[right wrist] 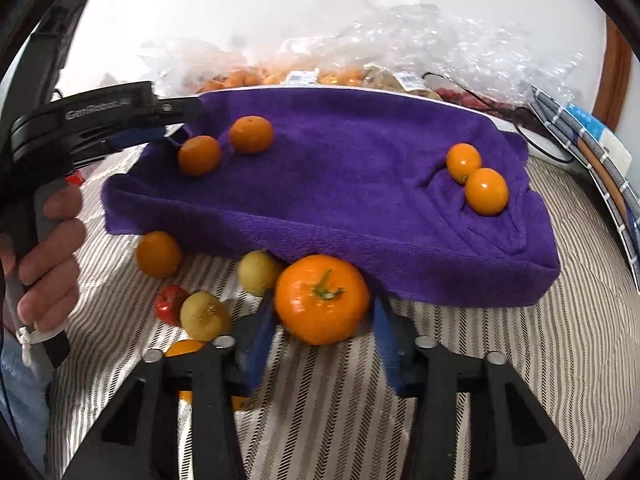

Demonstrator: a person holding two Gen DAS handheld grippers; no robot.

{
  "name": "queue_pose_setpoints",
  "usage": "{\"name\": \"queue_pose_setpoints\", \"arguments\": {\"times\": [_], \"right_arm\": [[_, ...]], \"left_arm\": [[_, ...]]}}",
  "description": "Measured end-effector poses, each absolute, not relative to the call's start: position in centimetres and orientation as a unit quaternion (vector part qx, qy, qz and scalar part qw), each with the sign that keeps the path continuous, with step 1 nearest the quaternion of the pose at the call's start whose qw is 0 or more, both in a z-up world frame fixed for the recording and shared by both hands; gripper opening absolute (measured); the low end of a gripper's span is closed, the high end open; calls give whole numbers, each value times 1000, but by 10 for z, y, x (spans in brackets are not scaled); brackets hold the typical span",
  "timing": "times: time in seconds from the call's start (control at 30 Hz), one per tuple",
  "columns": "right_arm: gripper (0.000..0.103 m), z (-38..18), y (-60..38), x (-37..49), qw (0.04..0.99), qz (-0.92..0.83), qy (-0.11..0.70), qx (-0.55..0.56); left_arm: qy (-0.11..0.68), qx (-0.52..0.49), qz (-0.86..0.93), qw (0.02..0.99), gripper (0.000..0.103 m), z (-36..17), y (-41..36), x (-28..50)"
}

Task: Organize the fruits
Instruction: 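Grasp the stemmed orange in front of the towel with the right gripper, then grasp an orange by the towel edge with the left gripper while the right holds the stemmed orange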

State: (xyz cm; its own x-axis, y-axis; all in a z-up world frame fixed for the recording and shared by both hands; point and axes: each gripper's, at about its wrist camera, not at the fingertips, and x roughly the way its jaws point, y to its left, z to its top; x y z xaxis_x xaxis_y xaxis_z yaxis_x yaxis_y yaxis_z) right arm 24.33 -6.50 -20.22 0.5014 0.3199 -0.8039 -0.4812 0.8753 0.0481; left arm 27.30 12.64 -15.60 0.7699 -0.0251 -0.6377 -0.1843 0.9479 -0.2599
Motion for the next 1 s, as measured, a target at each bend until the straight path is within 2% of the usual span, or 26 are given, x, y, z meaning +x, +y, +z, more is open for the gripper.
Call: {"name": "queue_pose_setpoints", "arguments": {"times": [0.47, 0.73, 1.0], "right_arm": [[43, -192, -106, 226, 885, 200, 414, -72], [43, -189, -157, 224, 898, 153, 407, -64], [43, -186, -179, 222, 900, 164, 403, -25]], "left_arm": [[326, -129, 23, 936, 53, -153, 111, 268], [320, -72, 31, 944, 53, -138, 90, 257], [353, -114, 8, 928, 53, -152, 81, 203]]}}
